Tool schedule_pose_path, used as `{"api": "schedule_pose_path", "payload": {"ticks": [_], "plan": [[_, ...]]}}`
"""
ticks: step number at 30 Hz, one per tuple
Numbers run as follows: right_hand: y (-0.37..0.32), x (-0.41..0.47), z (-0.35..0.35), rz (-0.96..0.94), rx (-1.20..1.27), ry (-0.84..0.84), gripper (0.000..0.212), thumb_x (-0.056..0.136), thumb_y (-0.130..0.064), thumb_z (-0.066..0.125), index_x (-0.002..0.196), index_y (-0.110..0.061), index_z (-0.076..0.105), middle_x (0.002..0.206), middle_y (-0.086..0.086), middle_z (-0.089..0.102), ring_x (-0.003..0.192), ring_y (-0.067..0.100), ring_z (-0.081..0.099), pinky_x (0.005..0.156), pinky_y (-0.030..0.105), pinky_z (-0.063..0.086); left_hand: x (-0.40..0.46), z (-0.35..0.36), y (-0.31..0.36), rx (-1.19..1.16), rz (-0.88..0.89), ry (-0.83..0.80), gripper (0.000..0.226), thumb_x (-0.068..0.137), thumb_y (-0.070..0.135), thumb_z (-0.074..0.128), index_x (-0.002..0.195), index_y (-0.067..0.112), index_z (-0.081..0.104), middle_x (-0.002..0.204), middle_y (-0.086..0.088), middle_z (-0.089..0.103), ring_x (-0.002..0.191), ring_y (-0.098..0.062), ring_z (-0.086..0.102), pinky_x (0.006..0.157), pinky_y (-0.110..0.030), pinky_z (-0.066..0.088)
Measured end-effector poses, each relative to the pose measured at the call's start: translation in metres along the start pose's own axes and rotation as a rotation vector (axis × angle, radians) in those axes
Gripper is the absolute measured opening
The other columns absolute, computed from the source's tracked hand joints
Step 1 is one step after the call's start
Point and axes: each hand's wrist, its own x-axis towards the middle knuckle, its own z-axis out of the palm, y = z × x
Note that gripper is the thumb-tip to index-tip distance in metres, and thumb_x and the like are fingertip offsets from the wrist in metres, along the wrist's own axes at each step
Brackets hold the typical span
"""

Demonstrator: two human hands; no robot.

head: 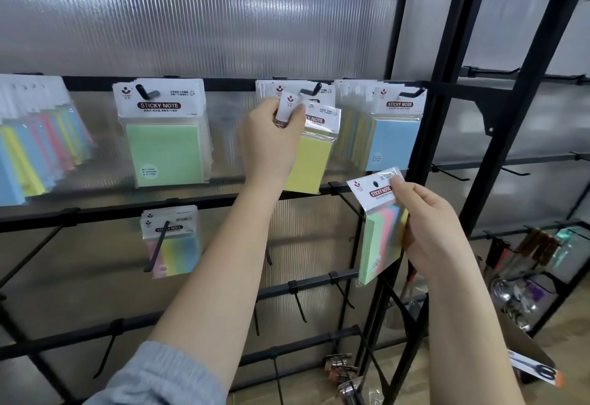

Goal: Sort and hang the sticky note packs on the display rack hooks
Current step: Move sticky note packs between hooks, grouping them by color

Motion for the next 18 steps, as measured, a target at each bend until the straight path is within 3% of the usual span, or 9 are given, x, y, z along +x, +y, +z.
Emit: {"api": "schedule_pose_path", "payload": {"ticks": [7, 11, 13, 16, 18], "plan": [[0.002, 0.007, 0.000, 0.004, -0.007, -0.018, 0.024, 0.094, -0.026, 0.057, 0.077, -0.011, 0.064, 0.069, -0.003, 0.070, 0.057, 0.007, 0.061, 0.053, 0.019, 0.046, -0.006, -0.010, 0.007, -0.012, 0.092, 0.005, 0.039, 0.090, 0.034, 0.061, 0.071, 0.000, 0.053, 0.070, -0.019, 0.058, 0.062, -0.022, 0.053, 0.051, -0.032, 0.036], [0.001, 0.010, 0.001, 0.001, -0.005, -0.030, 0.023, 0.093, -0.027, 0.058, 0.078, -0.010, 0.064, 0.072, -0.002, 0.070, 0.058, 0.008, 0.061, 0.055, 0.020, 0.046, -0.009, -0.016, 0.017, -0.023, 0.155, 0.005, 0.032, 0.090, 0.033, 0.059, 0.064, 0.029, 0.040, 0.062, 0.011, 0.054, 0.071, -0.026, 0.067, 0.050, -0.032, 0.041], [0.001, 0.011, 0.001, 0.007, -0.017, -0.034, 0.023, 0.093, -0.028, 0.059, 0.081, -0.009, 0.065, 0.075, 0.000, 0.070, 0.060, 0.011, 0.061, 0.058, 0.023, 0.046, -0.008, -0.015, 0.023, -0.025, 0.186, 0.045, 0.028, 0.090, 0.030, 0.060, 0.067, 0.025, 0.045, 0.062, 0.014, 0.052, 0.066, -0.018, 0.064, 0.052, -0.030, 0.043], [0.002, 0.011, 0.002, 0.013, -0.028, -0.033, 0.024, 0.092, -0.028, 0.059, 0.079, -0.009, 0.065, 0.075, 0.001, 0.069, 0.060, 0.011, 0.060, 0.057, 0.023, 0.045, -0.004, -0.013, 0.026, -0.040, 0.201, 0.101, 0.026, 0.089, 0.026, 0.063, 0.069, 0.012, 0.052, 0.059, 0.015, 0.050, 0.057, -0.001, 0.053, 0.049, -0.014, 0.036], [0.002, 0.012, 0.003, 0.012, -0.027, -0.032, 0.024, 0.092, -0.028, 0.060, 0.077, -0.010, 0.065, 0.074, 0.000, 0.070, 0.059, 0.010, 0.060, 0.057, 0.023, 0.044, -0.003, -0.011, 0.027, -0.051, 0.187, 0.106, 0.027, 0.088, 0.025, 0.064, 0.068, 0.012, 0.052, 0.057, 0.015, 0.049, 0.055, 0.001, 0.049, 0.049, -0.011, 0.034]]}}
